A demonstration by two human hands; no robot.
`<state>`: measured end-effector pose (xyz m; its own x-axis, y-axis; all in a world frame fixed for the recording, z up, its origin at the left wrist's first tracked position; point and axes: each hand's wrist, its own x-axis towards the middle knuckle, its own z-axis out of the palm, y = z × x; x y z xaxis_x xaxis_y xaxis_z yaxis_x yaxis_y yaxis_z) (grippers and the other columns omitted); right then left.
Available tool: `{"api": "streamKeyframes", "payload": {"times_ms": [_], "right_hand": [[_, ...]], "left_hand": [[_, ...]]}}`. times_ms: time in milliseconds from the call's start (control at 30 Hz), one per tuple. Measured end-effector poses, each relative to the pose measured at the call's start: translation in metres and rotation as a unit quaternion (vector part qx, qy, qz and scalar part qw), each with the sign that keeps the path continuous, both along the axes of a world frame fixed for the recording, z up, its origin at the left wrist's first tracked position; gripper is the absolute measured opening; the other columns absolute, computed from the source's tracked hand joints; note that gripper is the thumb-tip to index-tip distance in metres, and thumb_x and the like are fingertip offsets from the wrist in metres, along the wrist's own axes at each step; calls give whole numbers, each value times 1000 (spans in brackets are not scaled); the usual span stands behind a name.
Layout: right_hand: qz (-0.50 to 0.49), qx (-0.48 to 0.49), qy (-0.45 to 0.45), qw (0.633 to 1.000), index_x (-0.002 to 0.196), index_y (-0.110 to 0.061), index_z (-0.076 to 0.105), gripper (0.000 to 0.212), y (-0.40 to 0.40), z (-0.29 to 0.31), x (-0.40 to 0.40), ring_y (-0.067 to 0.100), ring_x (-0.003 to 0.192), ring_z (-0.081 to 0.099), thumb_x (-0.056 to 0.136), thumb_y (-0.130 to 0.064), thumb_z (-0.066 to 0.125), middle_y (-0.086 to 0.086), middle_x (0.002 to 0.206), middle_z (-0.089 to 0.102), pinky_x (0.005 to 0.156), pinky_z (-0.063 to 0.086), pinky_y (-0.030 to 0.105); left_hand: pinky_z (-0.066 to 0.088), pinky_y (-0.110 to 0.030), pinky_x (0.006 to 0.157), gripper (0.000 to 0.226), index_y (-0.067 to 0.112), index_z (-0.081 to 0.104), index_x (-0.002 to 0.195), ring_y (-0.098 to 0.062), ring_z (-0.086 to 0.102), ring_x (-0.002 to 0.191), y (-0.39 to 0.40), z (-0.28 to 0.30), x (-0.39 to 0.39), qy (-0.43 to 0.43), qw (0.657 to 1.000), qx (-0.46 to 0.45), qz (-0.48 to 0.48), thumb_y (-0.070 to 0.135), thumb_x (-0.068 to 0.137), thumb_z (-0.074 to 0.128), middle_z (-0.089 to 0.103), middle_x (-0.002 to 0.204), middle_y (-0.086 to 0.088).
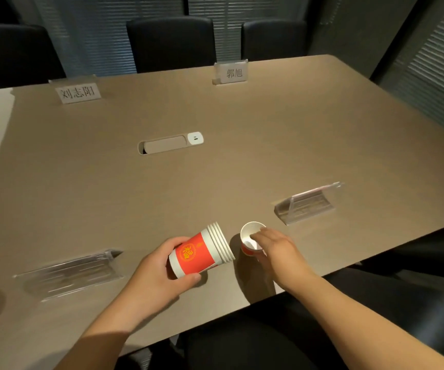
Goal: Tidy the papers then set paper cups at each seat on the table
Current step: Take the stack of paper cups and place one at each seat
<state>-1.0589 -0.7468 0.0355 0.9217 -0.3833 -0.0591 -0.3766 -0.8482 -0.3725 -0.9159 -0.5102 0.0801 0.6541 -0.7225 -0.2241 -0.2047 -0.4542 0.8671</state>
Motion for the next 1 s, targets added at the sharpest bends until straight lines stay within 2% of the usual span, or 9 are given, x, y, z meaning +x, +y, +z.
{"api": "streamKeyframes", "payload": {"times_ms": [100, 200, 333, 467, 567, 667, 733, 800, 1000], "right_hand": [[-44, 76, -87, 992, 115, -15, 70, 24, -1, 34, -16, 18, 107, 64, 93, -17, 63, 2, 114, 72, 93, 45, 25], [-85, 247, -100, 960, 110, -26, 73, 21, -3, 72, -38, 1, 103, 63, 98, -28, 55, -12, 109, 72, 91, 50, 23], [-34, 363, -89, 927, 117, -24, 71, 24, -18, 107, -80, 1, 105, 65, 97, -20, 57, -10, 111, 74, 93, 50, 19], [-44, 342, -123, 930, 105, -17, 75, 19, -41, 117, -127, 2, 95, 69, 93, -11, 62, -6, 99, 77, 86, 51, 17], [-86, 341, -147, 925, 92, -13, 77, 13, -76, 127, -182, -2, 83, 68, 90, -7, 66, -5, 88, 77, 77, 49, 12], [-106, 333, -166, 922, 85, -12, 77, 9, -114, 134, -229, 8, 80, 70, 87, -8, 69, 3, 87, 78, 79, 53, 27], [-119, 327, -183, 919, 77, -14, 76, 6, -134, 138, -250, 6, 71, 66, 82, -11, 75, 2, 80, 77, 72, 53, 32], [-140, 319, -202, 915, 70, -15, 72, 12, -152, 142, -268, 3, 63, 61, 76, -12, 81, 1, 72, 75, 64, 49, 26], [-143, 274, -178, 934, 68, -10, 67, 22, -207, 150, -304, 3, 58, 56, 69, -21, 86, 8, 73, 72, 59, 44, 26]], "left_hand": [[53, -18, 75, 61, 44, 56, 114, 1, 64, 95, -19, 5, -8, -11, 1000, -1, -26, 19, 68, 87, 66, 105, 17], [53, -20, 79, 61, 43, 56, 115, 1, 64, 96, -41, 10, -21, -17, 999, -13, -37, 20, 68, 87, 65, 109, 16], [57, -26, 83, 63, 44, 57, 117, -2, 64, 98, -80, 18, -57, -18, 998, -26, -62, 21, 67, 88, 64, 112, 16], [56, -24, 84, 65, 43, 58, 119, -3, 63, 104, -118, 29, -104, -19, 995, -41, -89, 20, 66, 89, 63, 113, 20], [53, -15, 82, 65, 38, 59, 120, 4, 63, 104, -155, 41, -160, -15, 993, -70, -94, 11, 68, 87, 64, 108, 30], [50, -8, 81, 66, 37, 58, 121, 9, 63, 101, -190, 52, -207, -14, 990, -95, -103, 8, 70, 86, 64, 106, 37], [49, -6, 81, 65, 41, 57, 119, 10, 62, 102, -210, 59, -229, -22, 989, -107, -103, 8, 70, 86, 64, 109, 36], [48, -5, 80, 65, 39, 58, 119, 10, 62, 103, -227, 61, -246, -22, 988, -122, -95, 6, 70, 85, 64, 112, 33], [47, -4, 79, 61, 32, 59, 119, 6, 64, 100, -277, 62, -276, -14, 987, -112, -119, 10, 69, 87, 65, 111, 28]]}}
